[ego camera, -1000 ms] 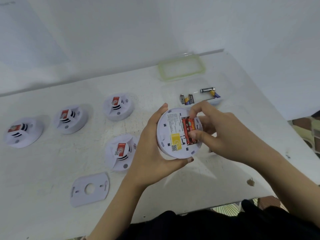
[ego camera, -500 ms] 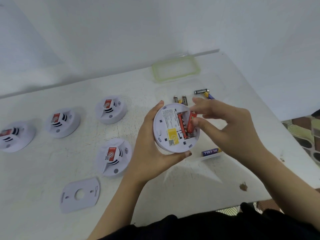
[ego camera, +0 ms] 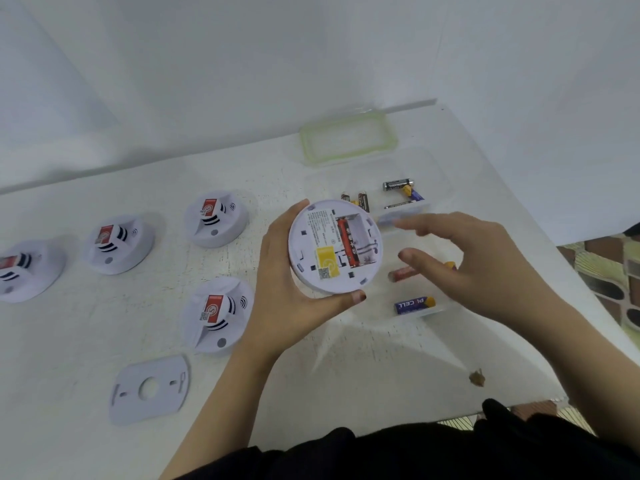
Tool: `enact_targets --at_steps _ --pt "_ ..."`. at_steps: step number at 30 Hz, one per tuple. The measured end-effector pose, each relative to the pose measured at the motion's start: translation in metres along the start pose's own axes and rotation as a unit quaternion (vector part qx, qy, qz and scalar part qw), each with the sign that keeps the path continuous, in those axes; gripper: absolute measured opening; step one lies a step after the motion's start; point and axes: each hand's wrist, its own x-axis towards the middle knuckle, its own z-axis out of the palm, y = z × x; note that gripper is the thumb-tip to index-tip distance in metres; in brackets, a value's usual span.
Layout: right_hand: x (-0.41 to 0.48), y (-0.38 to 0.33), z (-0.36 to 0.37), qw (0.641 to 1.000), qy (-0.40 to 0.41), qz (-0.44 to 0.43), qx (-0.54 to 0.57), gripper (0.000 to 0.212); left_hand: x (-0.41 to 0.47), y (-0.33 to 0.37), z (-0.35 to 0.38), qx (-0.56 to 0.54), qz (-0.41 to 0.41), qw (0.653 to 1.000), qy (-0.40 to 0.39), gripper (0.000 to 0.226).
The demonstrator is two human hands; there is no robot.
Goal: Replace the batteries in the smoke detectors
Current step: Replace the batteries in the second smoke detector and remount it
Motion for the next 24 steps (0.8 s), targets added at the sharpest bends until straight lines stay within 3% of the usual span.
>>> enact_targets --at_steps 4,8,24 --pt "0.013 -0.008 -0.005 0.995 -0.053 -0.071 -0.035 0.061 0.001 0.005 0.003 -0.012 0.010 0.999 -0.030 0.100" --pt "0.023 -0.009 -0.011 0.989 -0.103 -0.095 -0.048 0.072 0.004 0.008 0.007 -0.021 0.022 0.998 -0.054 0.101" --pt "0.026 -0.001 -0.009 0.954 -0.059 -0.244 -0.161 0.069 0.008 0.015 0.018 0.000 0.036 0.997 -0.067 0.095"
